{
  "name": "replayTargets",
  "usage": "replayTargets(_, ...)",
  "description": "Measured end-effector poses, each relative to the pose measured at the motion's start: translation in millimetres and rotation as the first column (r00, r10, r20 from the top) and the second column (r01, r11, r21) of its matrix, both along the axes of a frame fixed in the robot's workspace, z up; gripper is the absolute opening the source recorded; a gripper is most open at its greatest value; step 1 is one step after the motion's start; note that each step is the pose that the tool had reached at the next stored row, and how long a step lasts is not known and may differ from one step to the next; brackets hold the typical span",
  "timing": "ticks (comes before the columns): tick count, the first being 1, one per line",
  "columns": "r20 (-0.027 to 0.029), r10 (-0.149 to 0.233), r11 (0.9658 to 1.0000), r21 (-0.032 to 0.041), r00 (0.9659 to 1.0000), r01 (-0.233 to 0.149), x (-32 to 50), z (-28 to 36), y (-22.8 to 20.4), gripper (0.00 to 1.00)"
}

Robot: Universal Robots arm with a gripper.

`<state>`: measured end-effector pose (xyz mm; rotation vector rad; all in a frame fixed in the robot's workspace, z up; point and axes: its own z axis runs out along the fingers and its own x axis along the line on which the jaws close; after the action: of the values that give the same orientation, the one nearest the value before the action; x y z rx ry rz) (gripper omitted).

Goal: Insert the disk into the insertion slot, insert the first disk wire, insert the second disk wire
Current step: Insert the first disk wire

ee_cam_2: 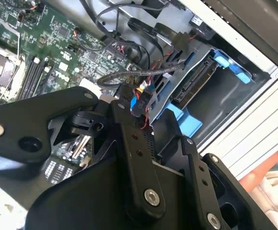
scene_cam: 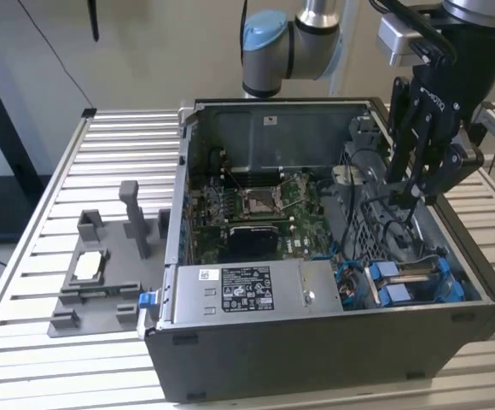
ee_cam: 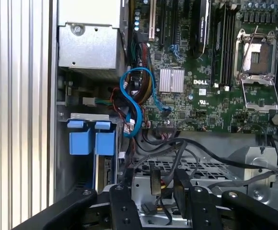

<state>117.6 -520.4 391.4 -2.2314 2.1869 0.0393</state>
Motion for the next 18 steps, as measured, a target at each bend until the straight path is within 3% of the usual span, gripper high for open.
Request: replayTargets(18,0.0019,0.000,1.0000,-0.0004,1.0000,0.000,-0.1,-5.7,0.1,0.47)
